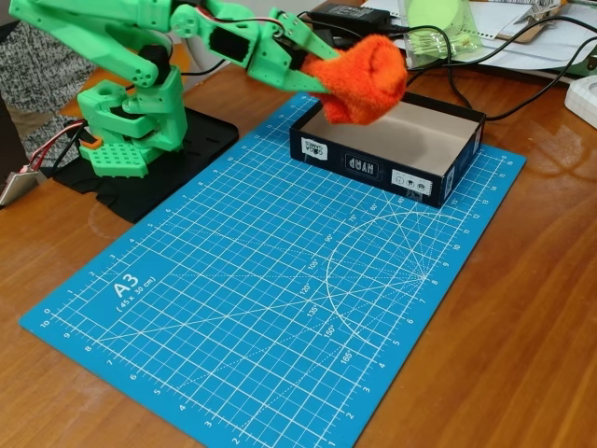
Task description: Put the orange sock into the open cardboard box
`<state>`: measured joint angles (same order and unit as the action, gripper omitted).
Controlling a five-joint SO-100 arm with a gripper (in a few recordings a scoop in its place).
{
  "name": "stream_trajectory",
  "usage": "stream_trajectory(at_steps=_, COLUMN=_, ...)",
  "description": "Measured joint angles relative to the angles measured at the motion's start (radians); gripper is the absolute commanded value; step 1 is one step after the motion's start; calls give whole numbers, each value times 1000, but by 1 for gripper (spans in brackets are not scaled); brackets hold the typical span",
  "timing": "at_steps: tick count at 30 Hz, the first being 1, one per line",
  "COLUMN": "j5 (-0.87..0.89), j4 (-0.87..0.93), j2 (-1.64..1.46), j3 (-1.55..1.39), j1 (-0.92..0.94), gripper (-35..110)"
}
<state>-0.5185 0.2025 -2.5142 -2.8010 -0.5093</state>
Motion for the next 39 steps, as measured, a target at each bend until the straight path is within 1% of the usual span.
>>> stream_trajectory(at_steps=4, j5=-6, j4=126, j2=199, j3=259, j1=-48, gripper=0)
stream_trajectory(at_steps=7, j5=6, j4=206, j2=296, j3=393, j1=-80, gripper=0)
stream_trajectory(at_steps=15, j5=54, j4=322, j2=417, j3=522, j1=-101, gripper=0)
stream_trajectory(at_steps=17, j5=51, j4=345, j2=437, j3=538, j1=-110, gripper=7)
stream_trajectory(at_steps=20, j5=109, j4=362, j2=439, j3=545, j1=-106, gripper=29)
stream_trajectory(at_steps=21, j5=160, j4=368, j2=442, j3=545, j1=-100, gripper=32)
stream_trajectory(at_steps=23, j5=238, j4=383, j2=442, j3=545, j1=-100, gripper=34)
stream_trajectory(at_steps=25, j5=236, j4=385, j2=442, j3=545, j1=-109, gripper=35)
stream_trajectory(at_steps=33, j5=235, j4=383, j2=440, j3=545, j1=-104, gripper=35)
stream_trajectory(at_steps=37, j5=244, j4=383, j2=440, j3=545, j1=-87, gripper=26)
stream_trajectory(at_steps=38, j5=250, j4=383, j2=440, j3=545, j1=-72, gripper=22)
stream_trajectory(at_steps=39, j5=261, j4=383, j2=440, j3=545, j1=-57, gripper=16)
